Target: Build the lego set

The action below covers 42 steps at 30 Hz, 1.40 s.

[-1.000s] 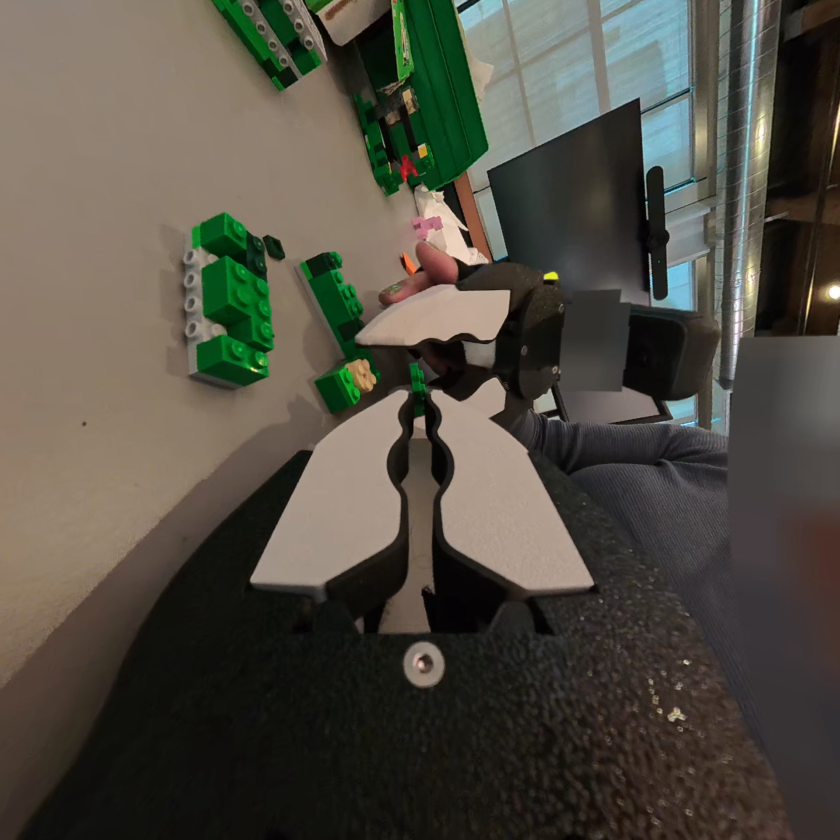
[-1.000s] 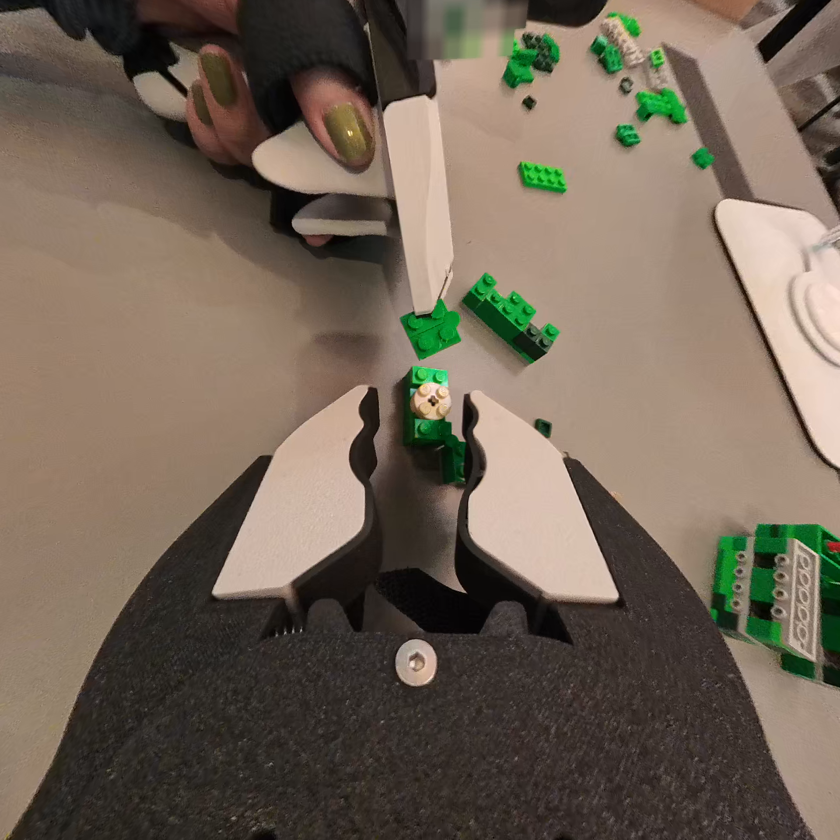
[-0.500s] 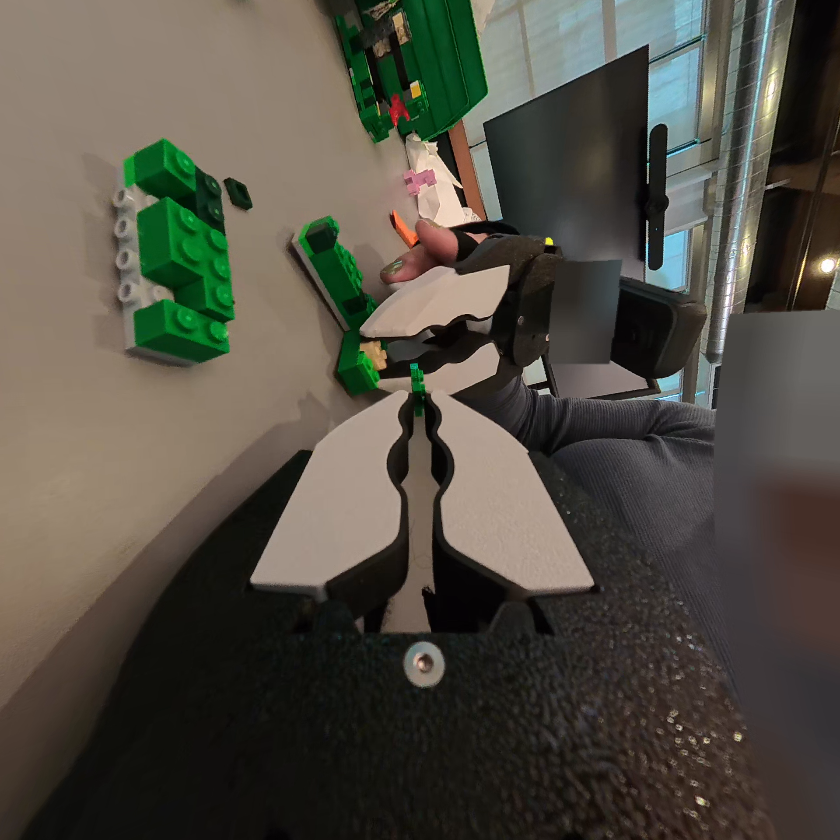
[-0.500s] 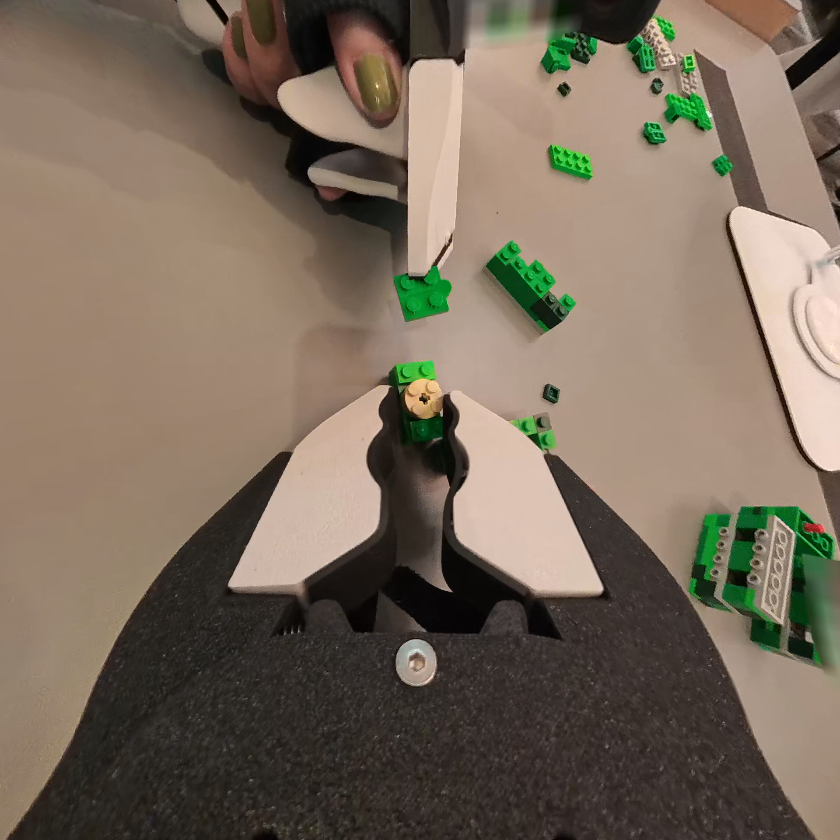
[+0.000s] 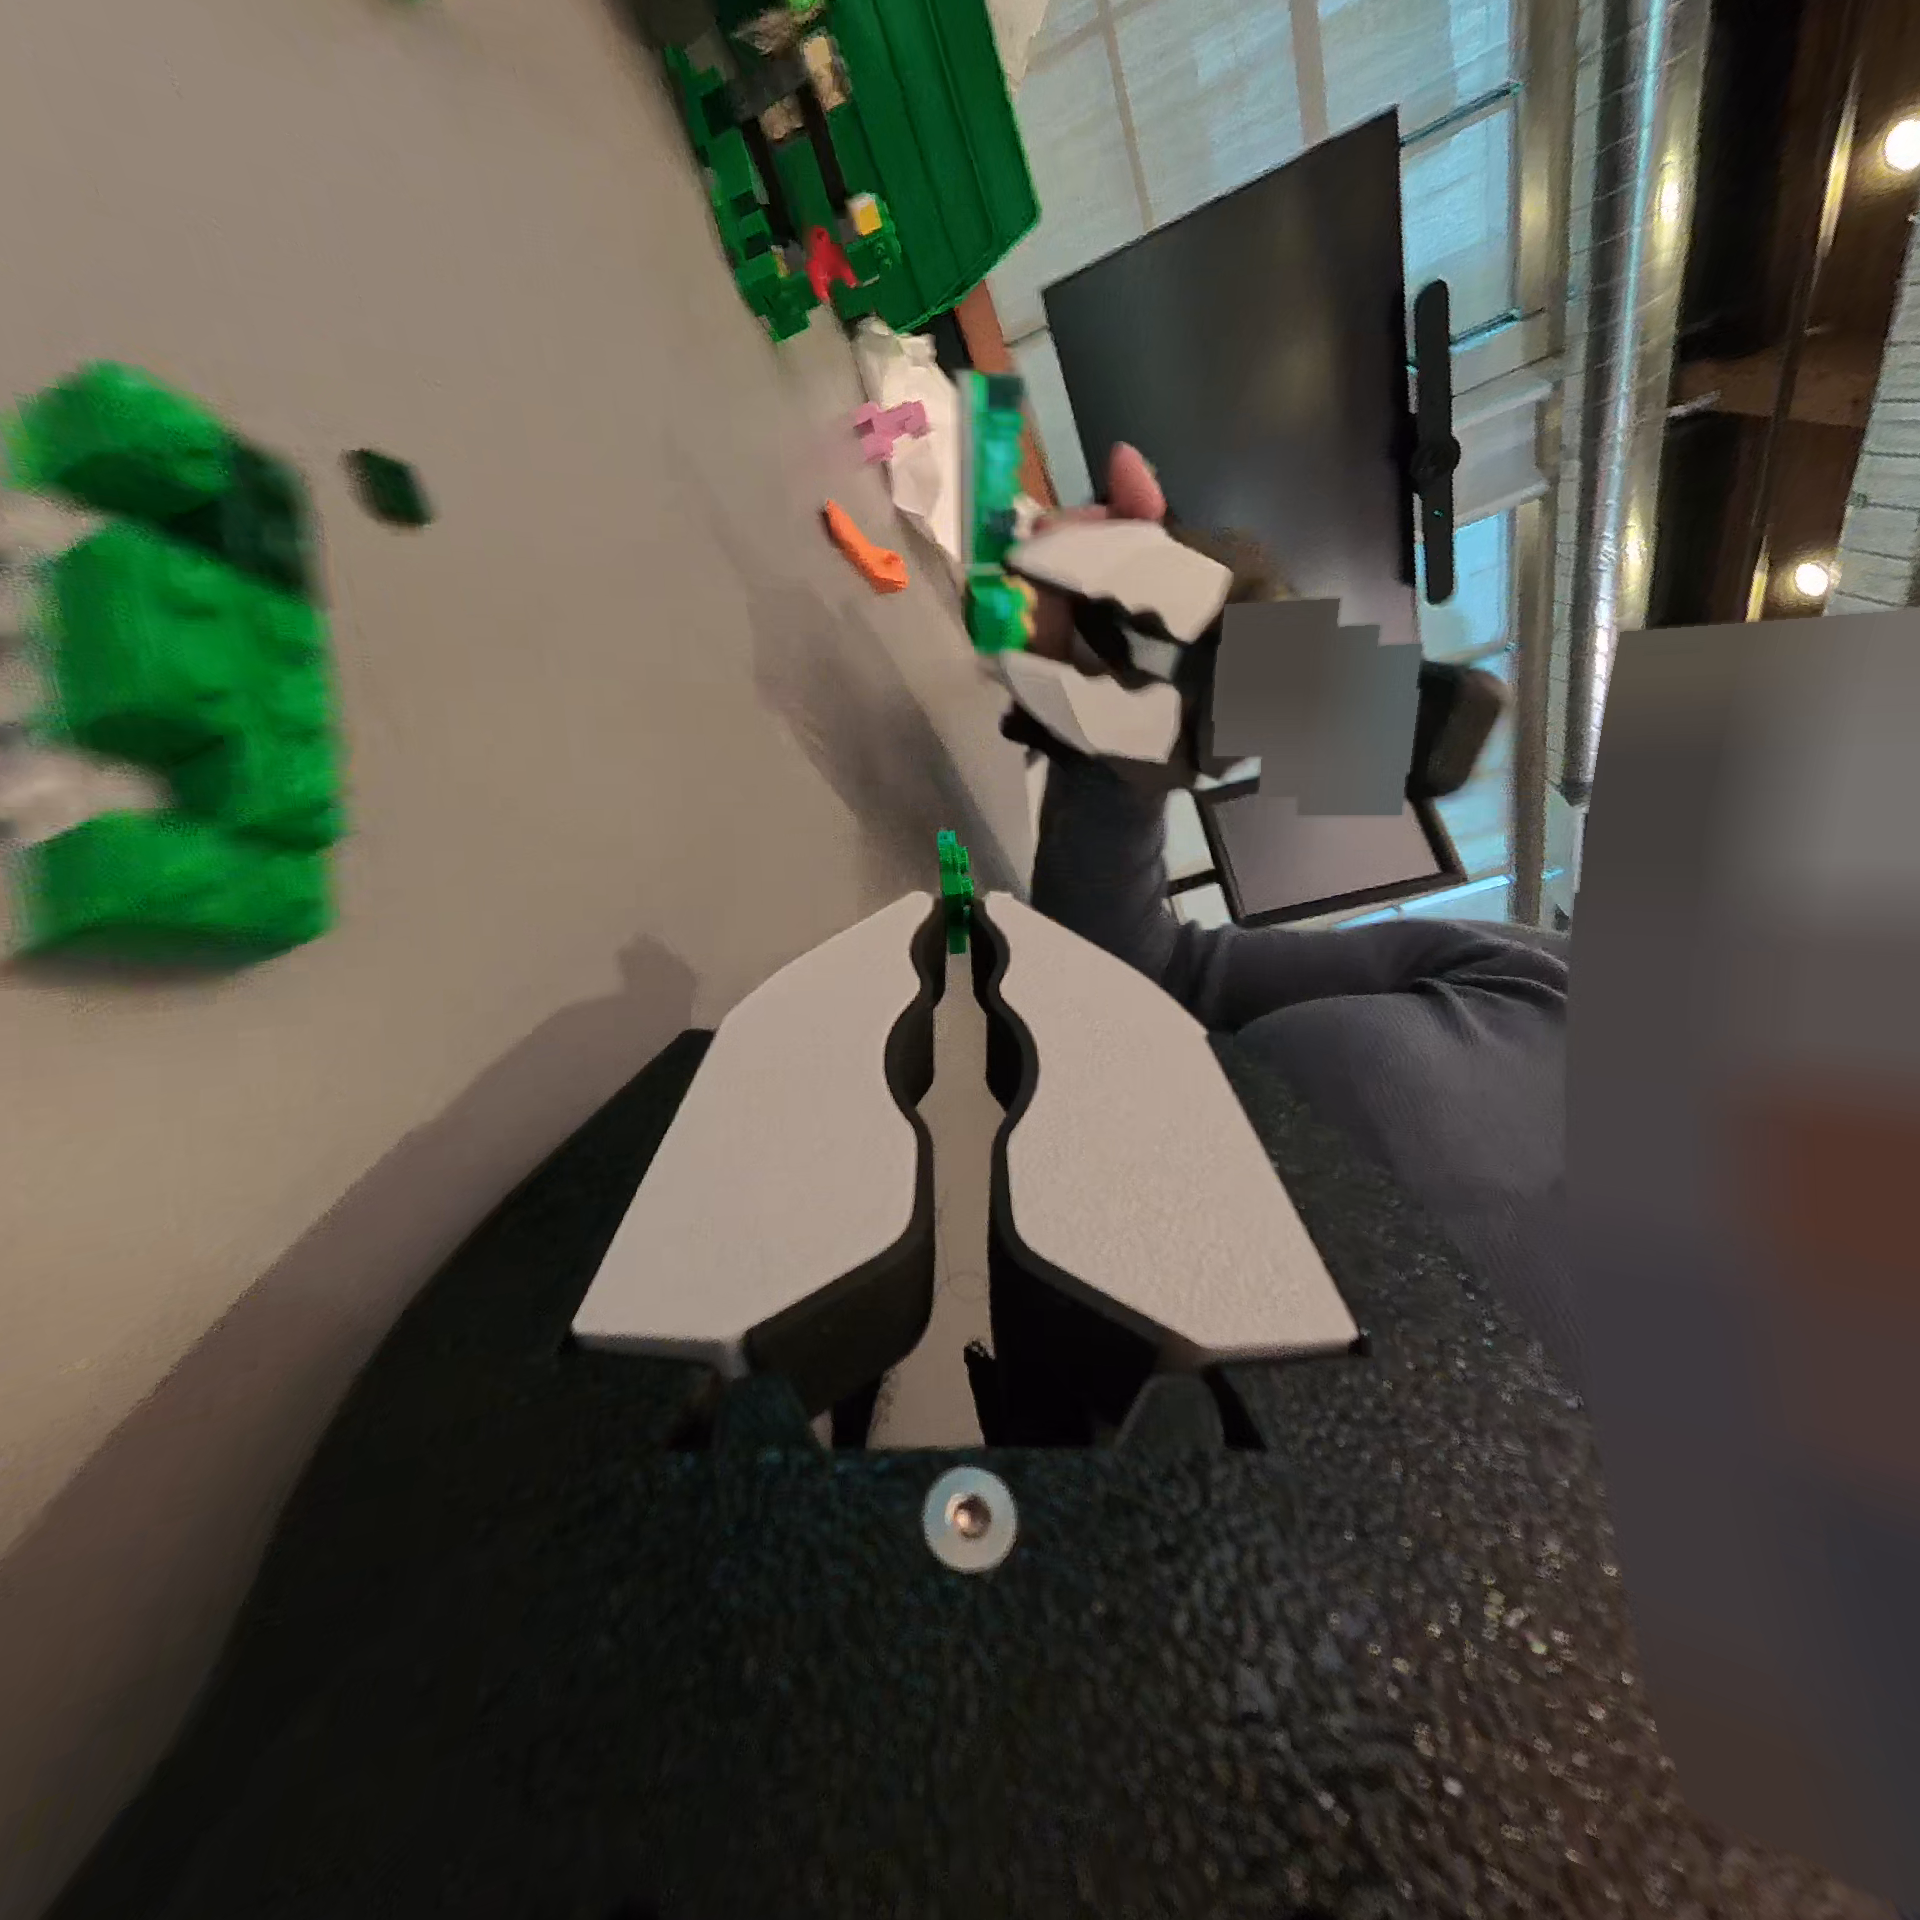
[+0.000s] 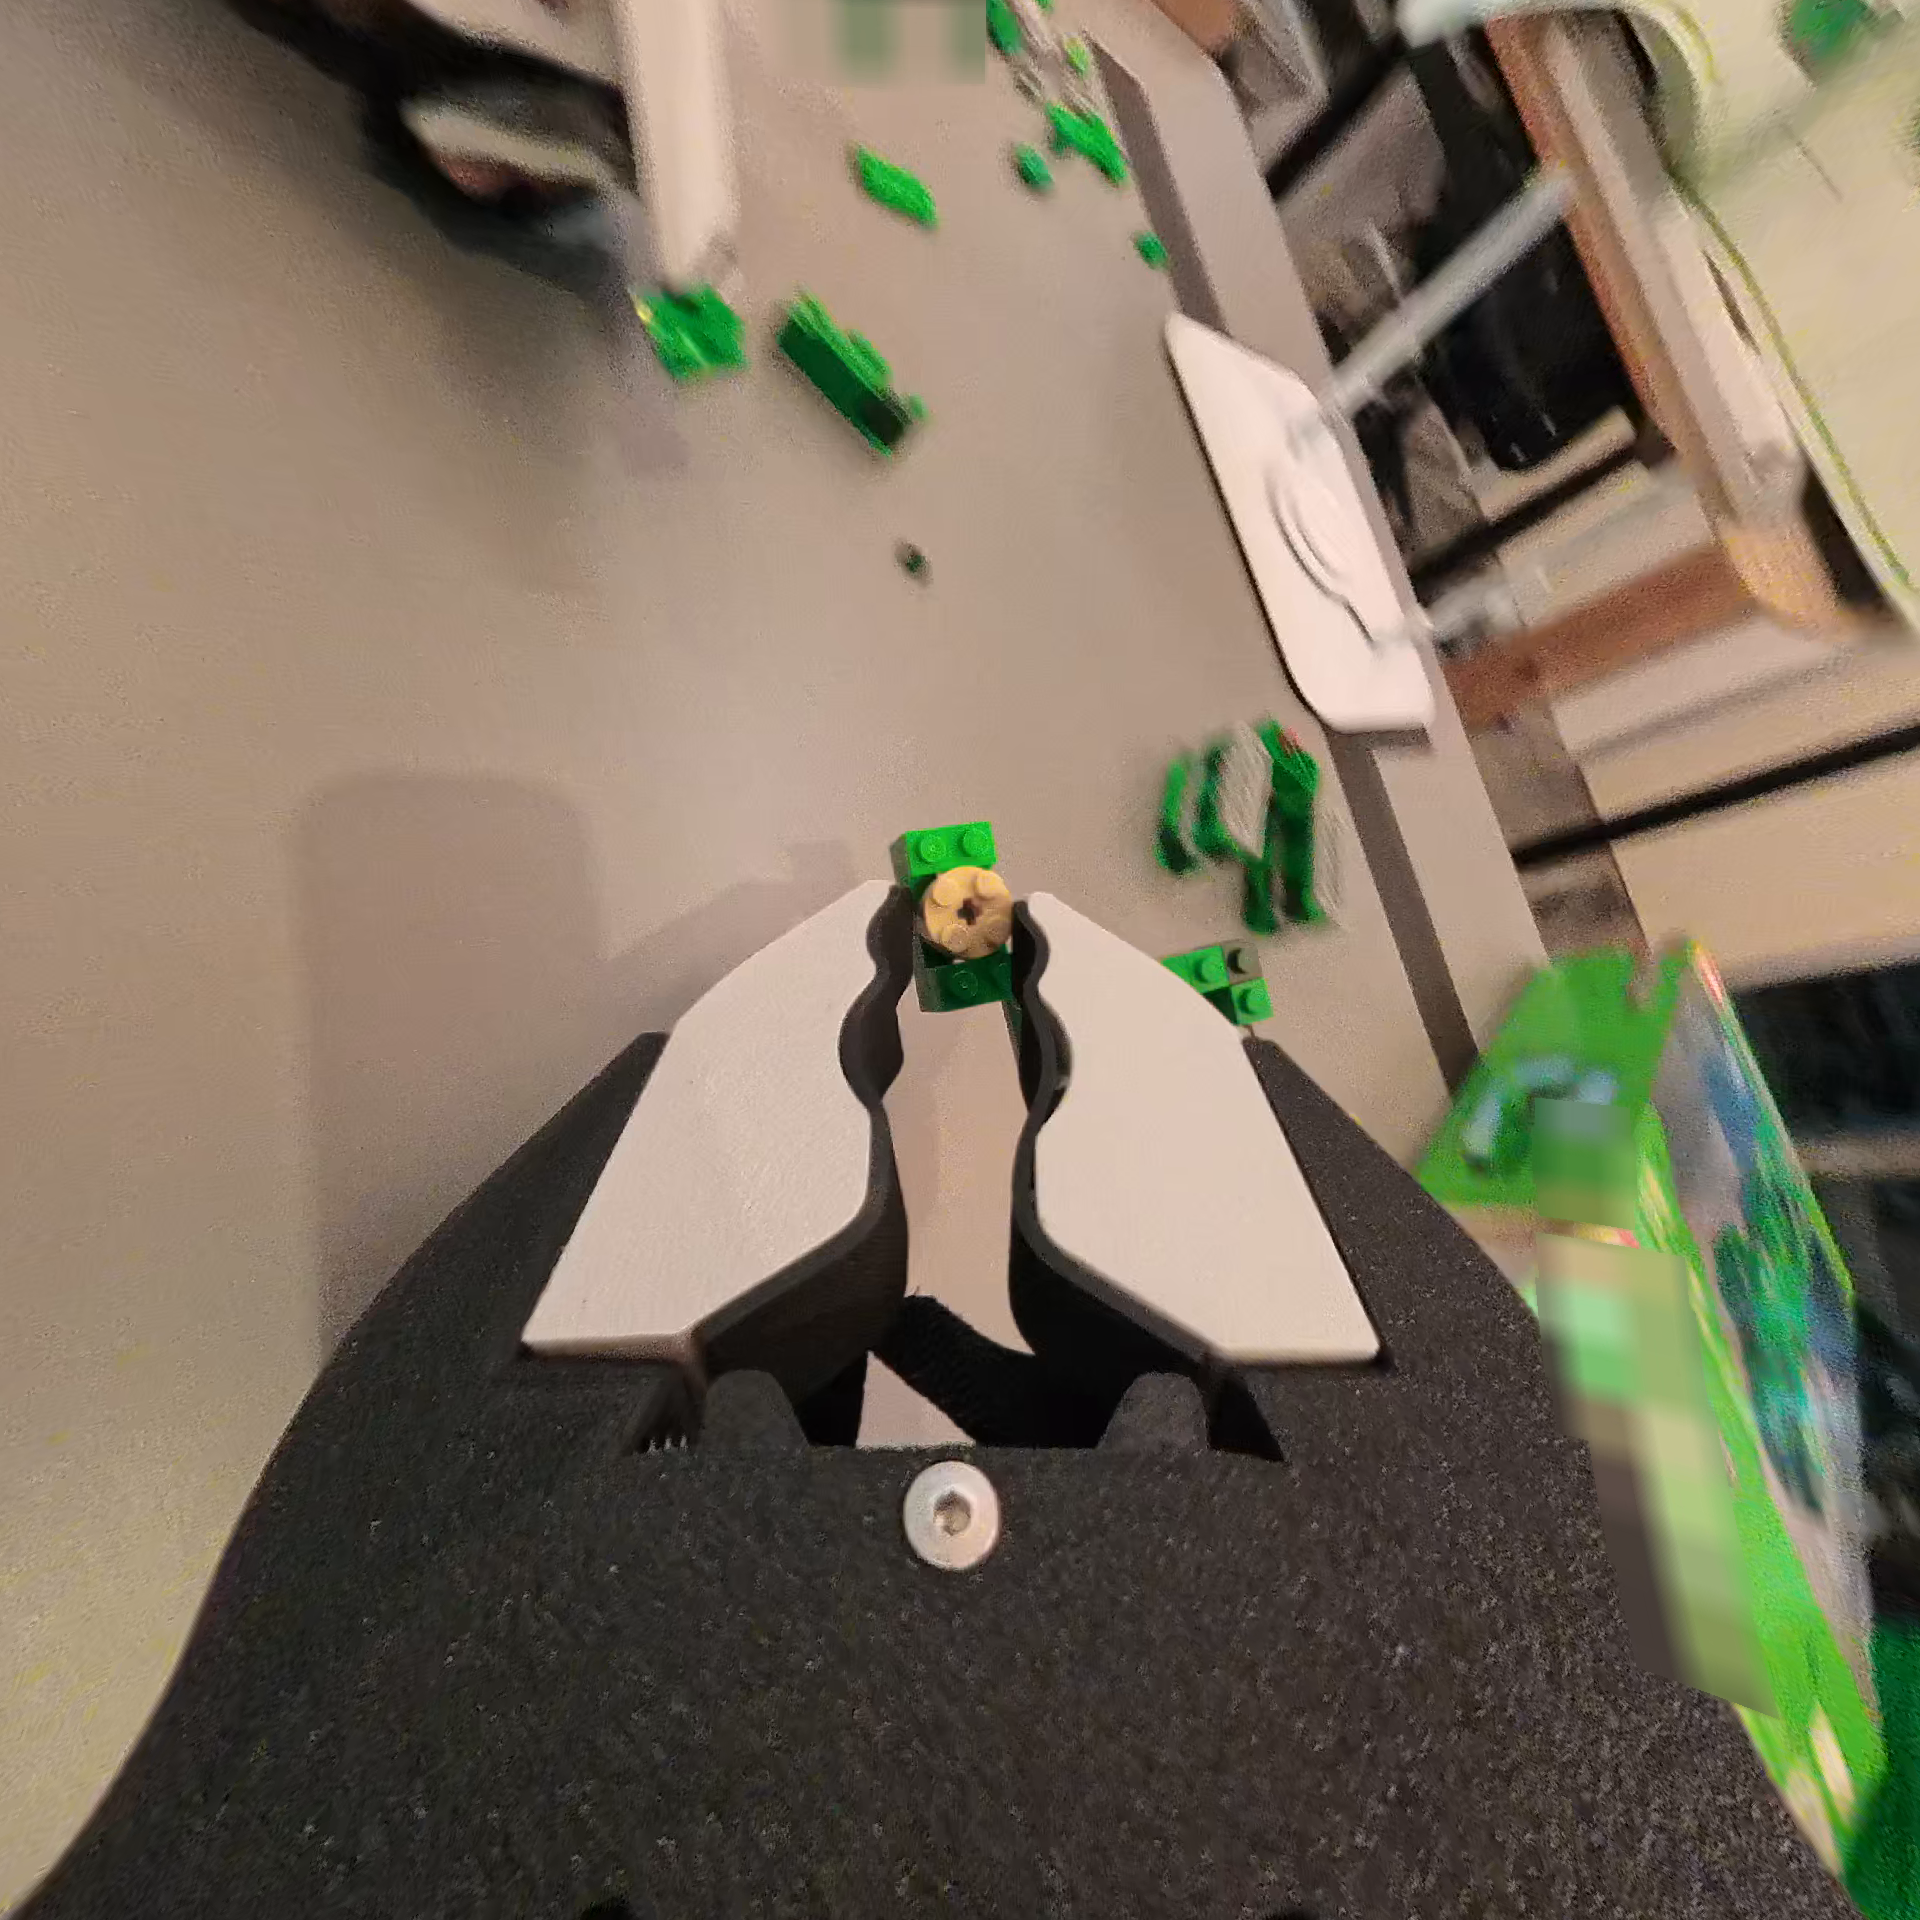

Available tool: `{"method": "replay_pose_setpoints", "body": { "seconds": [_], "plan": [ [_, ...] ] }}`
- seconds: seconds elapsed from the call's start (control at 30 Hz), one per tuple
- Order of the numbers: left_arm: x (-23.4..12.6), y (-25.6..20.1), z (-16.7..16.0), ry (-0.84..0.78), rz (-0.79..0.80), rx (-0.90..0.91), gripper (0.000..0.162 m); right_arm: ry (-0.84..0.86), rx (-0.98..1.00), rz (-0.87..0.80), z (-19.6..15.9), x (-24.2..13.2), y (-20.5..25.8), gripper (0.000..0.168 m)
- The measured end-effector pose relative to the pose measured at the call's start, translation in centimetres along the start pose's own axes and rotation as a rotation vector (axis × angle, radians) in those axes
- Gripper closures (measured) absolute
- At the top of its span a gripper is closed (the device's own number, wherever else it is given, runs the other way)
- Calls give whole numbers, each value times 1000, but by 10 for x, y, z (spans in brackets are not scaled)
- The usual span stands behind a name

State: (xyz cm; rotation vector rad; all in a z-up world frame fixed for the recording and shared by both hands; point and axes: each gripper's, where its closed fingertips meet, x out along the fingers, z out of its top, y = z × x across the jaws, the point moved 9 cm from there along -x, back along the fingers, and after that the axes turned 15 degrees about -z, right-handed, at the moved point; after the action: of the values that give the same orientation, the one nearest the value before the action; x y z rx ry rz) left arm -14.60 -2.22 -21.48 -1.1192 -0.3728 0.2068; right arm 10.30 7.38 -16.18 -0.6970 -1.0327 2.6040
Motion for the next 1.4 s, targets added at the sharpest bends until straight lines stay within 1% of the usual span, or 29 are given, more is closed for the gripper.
{"method": "replay_pose_setpoints", "body": {
  "seconds": [0.07, 0.13, 0.27, 0.33, 0.43, 0.5, 0.57, 0.7, 0.8, 0.93, 1.17, 1.4],
  "plan": [
    [24, -1, 2, 32, -64, 12, 158, 66, 43, -63, -30, -18, -21, 151],
    [52, 1, 7, 71, -88, 22, 158, 120, 74, -92, -56, -30, -37, 151],
    [107, 10, 26, 115, -111, 17, 158, 204, 95, -52, -91, -40, -55, 151],
    [132, 16, 39, 127, -111, 16, 158, 211, 120, -19, -101, -43, -54, 151],
    [165, 25, 56, 156, -98, 7, 158, 215, 138, 16, -106, -43, -49, 151],
    [184, 36, 63, 192, -70, -5, 158, 235, 119, 19, -107, -42, -47, 151],
    [199, 47, 68, 191, -74, -39, 158, 245, 125, 37, -109, -41, -44, 151],
    [216, 72, 68, 197, -78, -138, 158, 269, 129, 47, -113, -38, -42, 151],
    [222, 81, 67, 210, -74, -184, 159, 282, 130, 45, -116, -39, -42, 151],
    [227, 86, 71, 228, -46, -179, 158, 297, 143, 49, -116, -39, -43, 151],
    [228, 89, 74, 261, -52, -195, 158, 311, 142, 61, -115, -38, -41, 150],
    [230, 91, 80, 346, -15, -206, 158, 308, 131, 57, -115, -38, -40, 150]
  ]
}}
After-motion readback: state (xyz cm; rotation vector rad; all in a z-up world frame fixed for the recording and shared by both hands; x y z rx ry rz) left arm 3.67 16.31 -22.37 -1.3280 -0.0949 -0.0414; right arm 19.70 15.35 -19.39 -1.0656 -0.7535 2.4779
